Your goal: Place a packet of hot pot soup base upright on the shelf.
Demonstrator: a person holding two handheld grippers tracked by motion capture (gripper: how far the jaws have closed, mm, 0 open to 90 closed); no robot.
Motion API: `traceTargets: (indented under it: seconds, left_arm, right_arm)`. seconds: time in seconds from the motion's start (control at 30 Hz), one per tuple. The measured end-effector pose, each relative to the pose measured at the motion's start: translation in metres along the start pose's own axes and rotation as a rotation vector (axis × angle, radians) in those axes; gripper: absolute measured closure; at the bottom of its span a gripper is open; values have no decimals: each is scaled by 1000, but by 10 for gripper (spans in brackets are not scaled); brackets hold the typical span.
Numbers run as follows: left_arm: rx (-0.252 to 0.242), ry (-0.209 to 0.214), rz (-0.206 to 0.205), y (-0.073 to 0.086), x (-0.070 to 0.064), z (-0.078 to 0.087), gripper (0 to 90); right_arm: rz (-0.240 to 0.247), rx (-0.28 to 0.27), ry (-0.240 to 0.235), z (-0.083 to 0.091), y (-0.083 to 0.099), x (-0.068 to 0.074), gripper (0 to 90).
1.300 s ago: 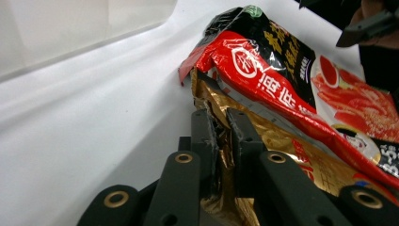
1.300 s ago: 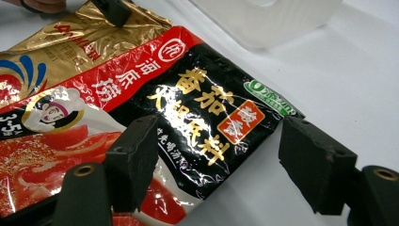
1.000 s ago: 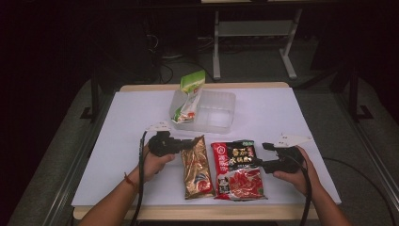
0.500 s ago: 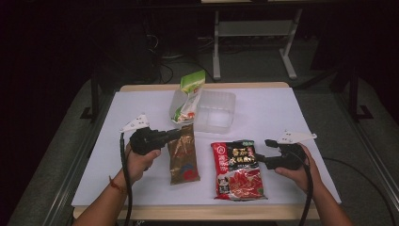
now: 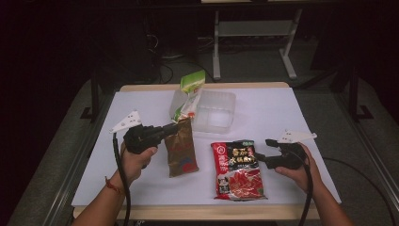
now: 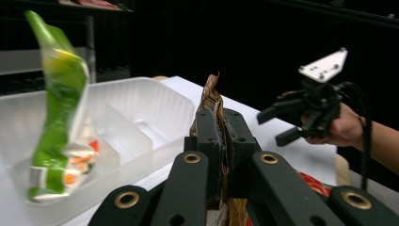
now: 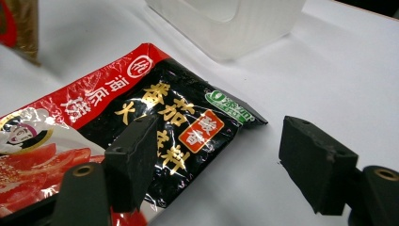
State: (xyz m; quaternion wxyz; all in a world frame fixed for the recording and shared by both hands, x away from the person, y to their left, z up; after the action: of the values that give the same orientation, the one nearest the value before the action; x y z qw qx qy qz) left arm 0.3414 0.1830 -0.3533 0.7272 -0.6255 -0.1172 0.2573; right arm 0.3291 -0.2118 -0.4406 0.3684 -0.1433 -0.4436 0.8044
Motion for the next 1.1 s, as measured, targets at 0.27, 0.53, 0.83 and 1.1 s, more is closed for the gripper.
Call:
traceTargets:
  seconds: [0.27, 0.53, 0.83, 1.1]
  left_arm:
    - [-42, -57, -9, -16, 9, -1, 872]
    - [-80, -124, -28, -48, 21, -13, 872]
    - [-105, -201, -39, -71, 32, -34, 872]
    - [-110, -268, -10, -78, 51, -56, 872]
  right_arm:
    - [-1, -7, 0, 2, -1, 1, 277]
    - [-10, -13, 7, 3, 0, -1, 278]
    - [3, -13, 8, 5, 1, 1, 277]
    - [-2, -10, 8, 5, 2, -1, 276]
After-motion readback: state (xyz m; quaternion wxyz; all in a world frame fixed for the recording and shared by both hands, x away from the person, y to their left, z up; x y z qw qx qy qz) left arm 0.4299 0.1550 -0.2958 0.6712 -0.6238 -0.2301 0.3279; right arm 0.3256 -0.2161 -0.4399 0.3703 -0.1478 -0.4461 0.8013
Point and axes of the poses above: each handheld gripper's, and its own axes: z roughly backward along the jaws, y roughly out of its underside, x roughly to its left, the point moved 4 cm from there along -z, roughly forward along the jaws, and after that the axes turned 3 degrees about -z, right-handed, at the moved point
